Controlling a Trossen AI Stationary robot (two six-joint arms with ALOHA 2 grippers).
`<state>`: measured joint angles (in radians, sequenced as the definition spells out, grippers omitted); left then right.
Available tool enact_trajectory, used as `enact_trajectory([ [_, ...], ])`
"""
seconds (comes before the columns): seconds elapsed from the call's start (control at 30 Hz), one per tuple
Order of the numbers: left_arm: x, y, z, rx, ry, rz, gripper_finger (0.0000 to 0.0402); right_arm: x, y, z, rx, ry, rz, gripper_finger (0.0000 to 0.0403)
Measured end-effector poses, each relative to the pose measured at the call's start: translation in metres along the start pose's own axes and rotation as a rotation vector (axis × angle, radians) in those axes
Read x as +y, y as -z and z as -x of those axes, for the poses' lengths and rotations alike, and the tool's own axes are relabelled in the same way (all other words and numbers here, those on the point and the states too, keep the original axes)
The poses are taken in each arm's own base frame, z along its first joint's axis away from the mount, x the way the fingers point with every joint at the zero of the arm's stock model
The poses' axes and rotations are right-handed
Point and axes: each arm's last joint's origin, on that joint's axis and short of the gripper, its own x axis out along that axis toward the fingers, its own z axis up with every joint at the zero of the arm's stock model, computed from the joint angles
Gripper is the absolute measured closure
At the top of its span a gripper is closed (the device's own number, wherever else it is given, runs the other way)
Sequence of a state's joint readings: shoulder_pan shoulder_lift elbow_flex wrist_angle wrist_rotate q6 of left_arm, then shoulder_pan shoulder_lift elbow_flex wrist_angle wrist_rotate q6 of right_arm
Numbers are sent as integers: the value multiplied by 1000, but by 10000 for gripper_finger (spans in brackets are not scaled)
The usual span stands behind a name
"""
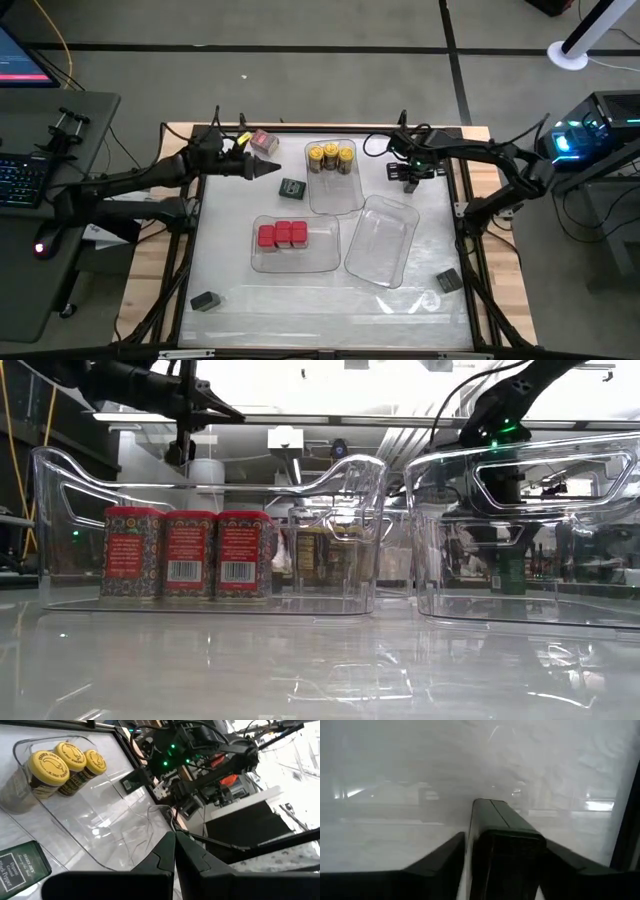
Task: Sort spices by type
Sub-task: Put the top right green seasoning can into the right transparent bin
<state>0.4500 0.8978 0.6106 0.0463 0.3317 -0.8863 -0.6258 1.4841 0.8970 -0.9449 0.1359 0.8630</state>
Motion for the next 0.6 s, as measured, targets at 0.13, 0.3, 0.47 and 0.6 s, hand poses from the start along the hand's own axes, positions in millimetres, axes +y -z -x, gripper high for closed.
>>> enact_trajectory([
  [0.13,2,-2,1,21,15,-26,402,-1,2,8,42,28,83,290],
  [0.3,7,-7,4,1,0,-52,402,5,-5,62,-34,-19,246,290],
  [0.47,13,-10,6,-8,-39,-44,401,14,-5,135,-154,-195,432,290],
  [0.6,13,-10,6,0,-47,-39,402,25,15,180,-150,-384,674,290],
])
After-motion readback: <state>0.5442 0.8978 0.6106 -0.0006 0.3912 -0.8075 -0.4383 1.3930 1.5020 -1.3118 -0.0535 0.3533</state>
